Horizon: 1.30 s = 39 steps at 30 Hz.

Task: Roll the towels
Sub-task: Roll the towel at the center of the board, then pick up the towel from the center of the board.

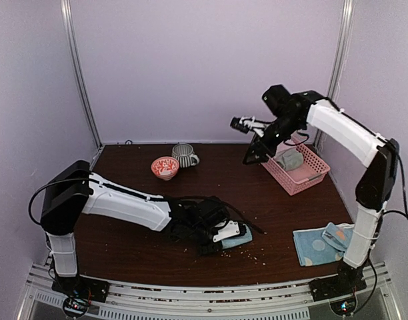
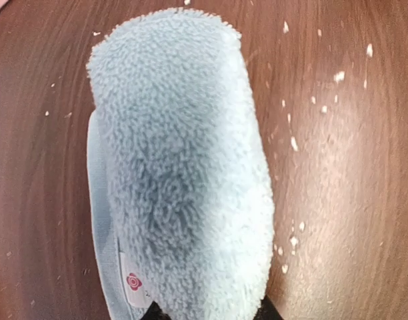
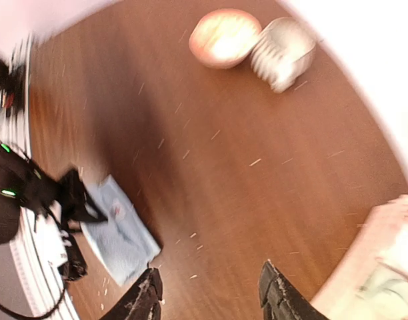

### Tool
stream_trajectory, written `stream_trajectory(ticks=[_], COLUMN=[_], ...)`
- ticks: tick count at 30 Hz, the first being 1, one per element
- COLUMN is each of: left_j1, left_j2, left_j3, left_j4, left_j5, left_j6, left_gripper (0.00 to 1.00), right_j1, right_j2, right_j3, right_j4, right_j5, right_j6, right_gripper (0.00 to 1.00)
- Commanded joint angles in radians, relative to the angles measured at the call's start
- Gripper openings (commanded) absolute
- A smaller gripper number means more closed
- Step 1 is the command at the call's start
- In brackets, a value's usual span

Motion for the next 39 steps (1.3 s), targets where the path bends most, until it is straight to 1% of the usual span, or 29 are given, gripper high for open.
stream_trajectory(ticks=[1, 2, 4, 5, 7, 9, 12, 14, 19, 22, 25, 28, 33, 39], left_j1=[0.082, 0.103, 0.14, 0.156, 0.179, 0.199, 0.222, 0.234, 0.252, 0.265, 0.269, 0.269, 0.27, 0.274], left_j2=[0.115, 0.133, 0.164, 0.177, 0.198, 0.217, 0.244, 0.259, 0.289, 0.3, 0.3, 0.298, 0.305, 0.313], left_j3=[0.014, 0.024, 0.054, 0.065, 0.089, 0.106, 0.126, 0.138, 0.164, 0.178, 0.185, 0.189, 0.192, 0.19], left_j4=[-0.136, -0.147, -0.184, -0.198, -0.218, -0.226, -0.23, -0.236, -0.263, -0.279, -0.287, -0.288, -0.288, -0.288], left_j5=[0.333, 0.377, 0.464, 0.501, 0.565, 0.626, 0.715, 0.749, 0.78, 0.79, 0.787, 0.787, 0.789, 0.79], left_j6=[-0.091, -0.104, -0.122, -0.127, -0.132, -0.139, -0.153, -0.161, -0.158, -0.165, -0.163, -0.164, -0.166, -0.167], left_gripper=[0.23, 0.23, 0.24, 0.25, 0.25, 0.25, 0.24, 0.24, 0.24, 0.24, 0.24, 0.23, 0.24, 0.24], right_j1=[-0.072, -0.075, -0.071, -0.066, -0.037, 0.037, 0.211, 0.309, 0.431, 0.475, 0.503, 0.523, 0.536, 0.541], right_j2=[-0.18, -0.217, -0.289, -0.329, -0.408, -0.457, -0.464, -0.471, -0.455, -0.429, -0.417, -0.403, -0.333, -0.236], right_j3=[0.029, 0.019, -0.042, -0.091, -0.255, -0.365, -0.435, -0.502, -0.679, -0.774, -0.857, -0.921, -0.977, -1.003], right_j4=[0.106, 0.088, 0.033, 0.01, 0.013, 0.027, -0.022, -0.003, 0.145, 0.276, 0.418, 0.548, 0.704, 0.791], right_j5=[-0.037, -0.07, -0.175, -0.223, -0.256, -0.192, -0.027, 0.063, 0.274, 0.408, 0.483, 0.52, 0.567, 0.578], right_j6=[0.149, 0.125, 0.01, -0.084, -0.167, -0.197, -0.264, -0.264, -0.25, -0.23, -0.227, -0.232, -0.228, -0.25], right_gripper=[0.52, 0.53, 0.55, 0.56, 0.57, 0.58, 0.55, 0.53, 0.52, 0.53, 0.54, 0.57, 0.64, 0.67])
